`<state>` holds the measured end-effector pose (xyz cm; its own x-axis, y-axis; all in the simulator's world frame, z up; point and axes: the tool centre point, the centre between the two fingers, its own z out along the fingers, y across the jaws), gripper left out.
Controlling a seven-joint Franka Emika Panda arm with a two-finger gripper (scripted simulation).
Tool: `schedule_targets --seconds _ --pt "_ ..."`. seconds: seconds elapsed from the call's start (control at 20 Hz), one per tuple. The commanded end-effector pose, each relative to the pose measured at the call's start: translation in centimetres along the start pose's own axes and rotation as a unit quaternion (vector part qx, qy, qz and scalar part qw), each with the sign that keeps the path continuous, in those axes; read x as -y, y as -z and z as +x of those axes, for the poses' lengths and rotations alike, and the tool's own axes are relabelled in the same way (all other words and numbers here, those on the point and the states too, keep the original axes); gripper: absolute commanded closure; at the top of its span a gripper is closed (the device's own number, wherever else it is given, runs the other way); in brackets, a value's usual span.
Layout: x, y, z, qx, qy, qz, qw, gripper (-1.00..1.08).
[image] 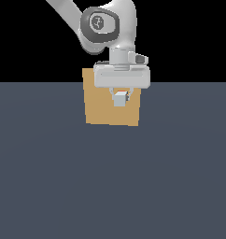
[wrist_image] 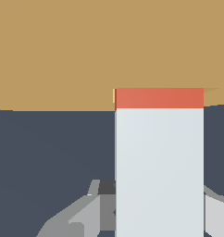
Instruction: Insert the peg into the horizontal hole in a box.
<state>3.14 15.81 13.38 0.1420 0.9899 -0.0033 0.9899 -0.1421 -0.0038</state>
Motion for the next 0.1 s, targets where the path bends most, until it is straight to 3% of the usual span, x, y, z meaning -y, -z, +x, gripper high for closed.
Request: schedule_targets --seconds 0.0,0.05 --pt "-0.18 0.17 0.77 -0.002 0.001 -0.003 1.0 1.08" --pt "-0.19 0.17 0.76 -0.002 0.001 -0.003 1.0 1.08"
